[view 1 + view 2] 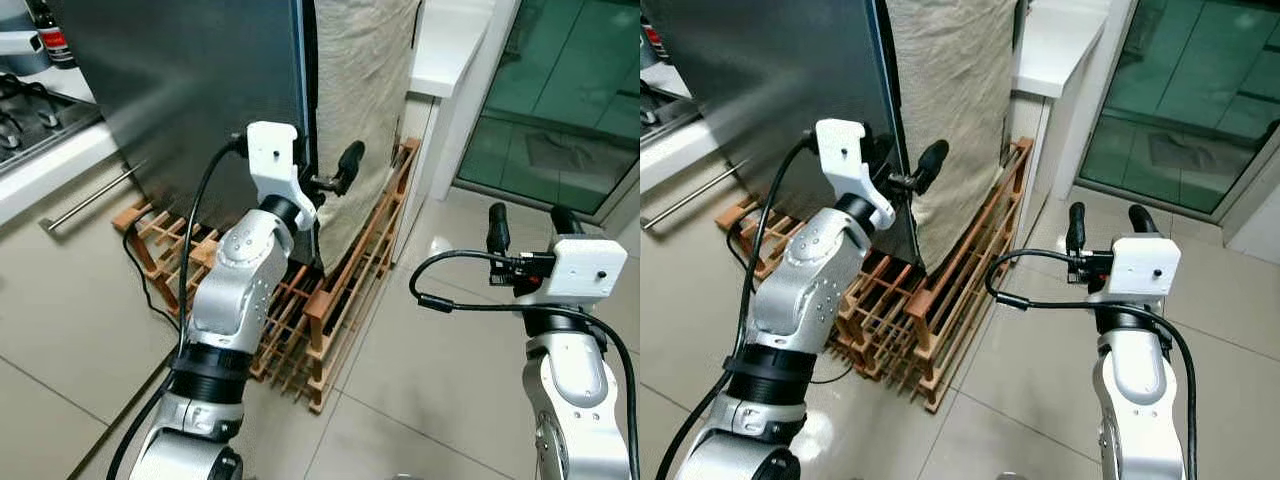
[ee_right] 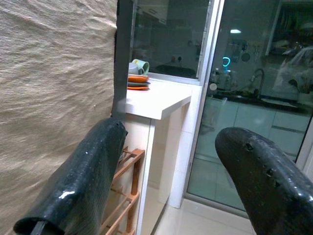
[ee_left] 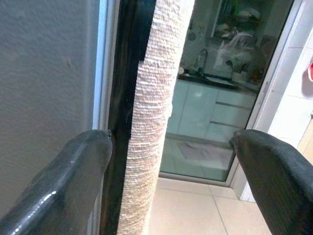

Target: Restocking fridge

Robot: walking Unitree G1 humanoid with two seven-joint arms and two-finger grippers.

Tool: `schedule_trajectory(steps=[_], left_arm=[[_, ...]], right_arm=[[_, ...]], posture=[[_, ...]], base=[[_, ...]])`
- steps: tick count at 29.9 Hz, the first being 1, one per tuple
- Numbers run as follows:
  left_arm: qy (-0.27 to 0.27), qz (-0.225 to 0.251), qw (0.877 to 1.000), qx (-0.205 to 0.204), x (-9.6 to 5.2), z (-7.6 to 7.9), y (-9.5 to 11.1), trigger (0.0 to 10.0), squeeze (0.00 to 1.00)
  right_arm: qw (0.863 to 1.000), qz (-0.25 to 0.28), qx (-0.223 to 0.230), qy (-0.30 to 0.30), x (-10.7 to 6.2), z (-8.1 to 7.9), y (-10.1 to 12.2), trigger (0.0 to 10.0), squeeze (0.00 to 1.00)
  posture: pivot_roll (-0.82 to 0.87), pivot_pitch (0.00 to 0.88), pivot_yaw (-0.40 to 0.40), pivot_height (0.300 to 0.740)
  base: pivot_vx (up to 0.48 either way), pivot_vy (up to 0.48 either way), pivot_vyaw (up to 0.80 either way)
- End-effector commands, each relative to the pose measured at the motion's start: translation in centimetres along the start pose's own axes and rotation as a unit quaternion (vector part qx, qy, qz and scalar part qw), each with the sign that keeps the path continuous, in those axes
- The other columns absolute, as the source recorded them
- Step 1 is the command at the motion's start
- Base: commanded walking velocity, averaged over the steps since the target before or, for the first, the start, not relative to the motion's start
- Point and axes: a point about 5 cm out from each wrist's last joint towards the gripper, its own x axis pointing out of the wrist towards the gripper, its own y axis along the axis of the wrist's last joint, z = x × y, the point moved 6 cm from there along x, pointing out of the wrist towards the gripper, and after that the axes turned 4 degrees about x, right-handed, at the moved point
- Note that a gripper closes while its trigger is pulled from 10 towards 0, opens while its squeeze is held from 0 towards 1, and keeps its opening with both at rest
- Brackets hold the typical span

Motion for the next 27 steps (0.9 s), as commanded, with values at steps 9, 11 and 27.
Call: schedule_trajectory(steps=[9, 11, 27], left_arm=[[-0.005, 0.002, 1.000, -0.010, 1.3, 1.2, -0.2, 10.0, 0.00], [-0.004, -0.003, 1.000, -0.009, 2.2, 2.0, -0.2, 10.0, 0.00], [-0.071, -0.038, 0.993, -0.081, 3.6, 5.7, -1.6, 10.0, 0.00]], right_arm=[[1.000, -0.008, -0.003, -0.003, 0.0, 0.3, -0.2, 10.0, 0.00], [1.000, -0.007, 0.000, -0.002, 0.0, 0.2, -0.2, 10.0, 0.00], [1.000, -0.007, 0.002, -0.006, 0.0, 0.0, -0.5, 10.0, 0.00]], posture=[[-0.19, 0.000, 0.042, 0.740], [-0.19, 0.000, 0.042, 0.740], [-0.20, 0.000, 0.064, 0.740]], base=[[0.000, 0.000, 0.00], [0.000, 0.000, 0.00], [0.000, 0.000, 0.00]])
